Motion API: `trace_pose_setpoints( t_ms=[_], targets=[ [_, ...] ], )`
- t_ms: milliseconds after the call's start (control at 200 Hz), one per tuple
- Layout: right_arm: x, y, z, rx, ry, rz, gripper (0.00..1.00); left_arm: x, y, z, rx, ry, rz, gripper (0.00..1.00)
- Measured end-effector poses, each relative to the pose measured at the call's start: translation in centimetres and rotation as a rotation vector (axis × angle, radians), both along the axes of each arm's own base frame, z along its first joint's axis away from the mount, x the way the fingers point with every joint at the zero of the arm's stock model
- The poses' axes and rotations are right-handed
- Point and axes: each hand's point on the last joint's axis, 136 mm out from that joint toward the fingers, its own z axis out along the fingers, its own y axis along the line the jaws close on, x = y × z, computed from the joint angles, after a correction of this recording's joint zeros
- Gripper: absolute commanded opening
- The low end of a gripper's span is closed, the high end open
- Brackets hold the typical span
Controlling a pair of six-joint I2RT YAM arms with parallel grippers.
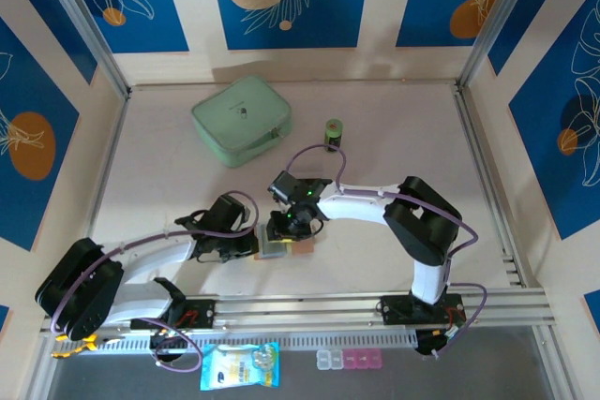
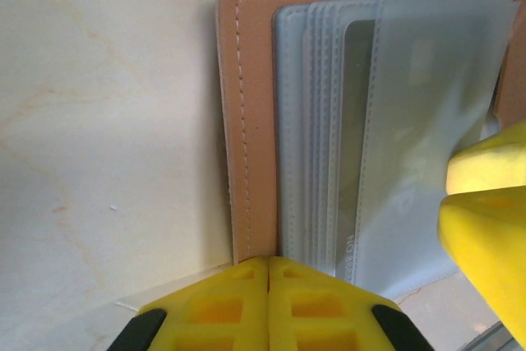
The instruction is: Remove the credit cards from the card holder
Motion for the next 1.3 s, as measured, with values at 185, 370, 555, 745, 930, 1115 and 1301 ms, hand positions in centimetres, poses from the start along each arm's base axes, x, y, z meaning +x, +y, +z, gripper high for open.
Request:
trace_pose_setpoints(
  t_ms=[185, 370, 555, 745, 930, 1115, 1301],
  targets=[
    [0.2, -0.2, 0.0, -0.004, -0.001, -0.007, 0.31, -0.1, 0.1, 0.1, 0.006, 0.007, 0.0, 0.08],
    [0.2, -0.5, 0.0, -0.007, 0.001, -0.011, 0.29, 0.3, -0.2, 1.2, 0.001, -0.004, 0.001, 0.1],
    [0.0, -1.1, -0.4, -0.015, 0.007, -0.017, 0.28, 1.3, -1.0, 2.8, -0.026, -0.037, 0.003, 0.11],
    [0.0, -1.5, -0.7, -0.021, 0.01, -0.022, 0.27, 1.5, -1.1, 2.9, -0.035, -0.033, 0.016, 0.18],
    [0.1, -1.7, -0.8, -0.022, 0.013, -0.028, 0.26, 1.9, -1.8, 2.9, -0.066, -0.021, 0.035, 0.3],
    [0.1, -1.8, -0.9, -0.023, 0.014, -0.029, 0.26, 2.3, -2.6, 3.0, -0.103, -0.017, 0.043, 0.31],
    [0.1, -2.0, -0.9, -0.02, 0.012, -0.033, 0.26, 2.6, -3.3, 2.5, -0.122, 0.004, 0.042, 0.3]
  ],
)
